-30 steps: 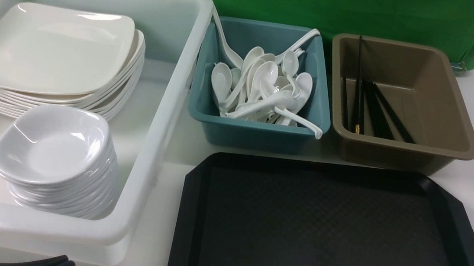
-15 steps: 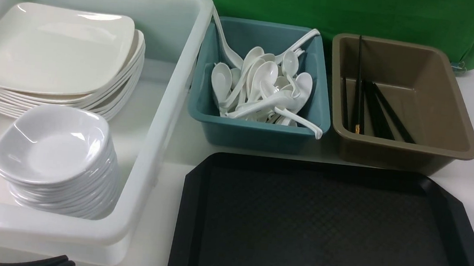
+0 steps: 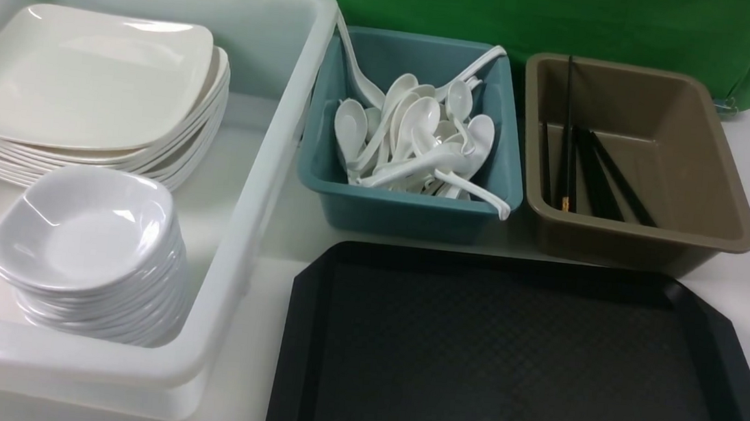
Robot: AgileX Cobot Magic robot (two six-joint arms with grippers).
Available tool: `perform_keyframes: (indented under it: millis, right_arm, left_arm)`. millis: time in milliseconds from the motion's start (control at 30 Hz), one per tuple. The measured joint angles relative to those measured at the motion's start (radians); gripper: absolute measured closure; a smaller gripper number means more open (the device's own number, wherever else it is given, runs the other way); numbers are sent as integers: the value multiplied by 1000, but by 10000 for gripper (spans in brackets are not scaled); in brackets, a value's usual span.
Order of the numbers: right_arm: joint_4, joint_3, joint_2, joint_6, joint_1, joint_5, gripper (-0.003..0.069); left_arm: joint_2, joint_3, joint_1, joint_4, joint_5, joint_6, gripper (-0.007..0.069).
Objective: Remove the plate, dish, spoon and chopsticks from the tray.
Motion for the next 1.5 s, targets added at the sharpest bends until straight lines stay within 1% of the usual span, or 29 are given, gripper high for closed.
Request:
perform_keyframes:
  millis: [33, 167, 267, 367, 733, 1500]
  right_arm:
    - [0, 0, 0, 0, 0, 0, 594]
    - [0, 0, 0, 0, 0, 0, 582]
    - [0, 0, 0, 0, 0, 0, 571]
    - [0, 0, 0, 0, 0, 0, 558]
    - [0, 0, 0, 0, 0, 0, 520]
    - [0, 0, 0, 0, 0, 0, 491]
  left_arm:
    - [-3, 18, 21, -5, 18, 3, 607]
    - [-4, 77, 31, -32, 12, 3, 607]
    - [-4, 86, 31, -63, -52, 1, 607]
    - [-4, 86, 31, -64, -83, 2, 607]
    - [-4, 86, 31, -64, -91, 4, 607]
    - [-4, 86, 31, -64, -91, 6, 607]
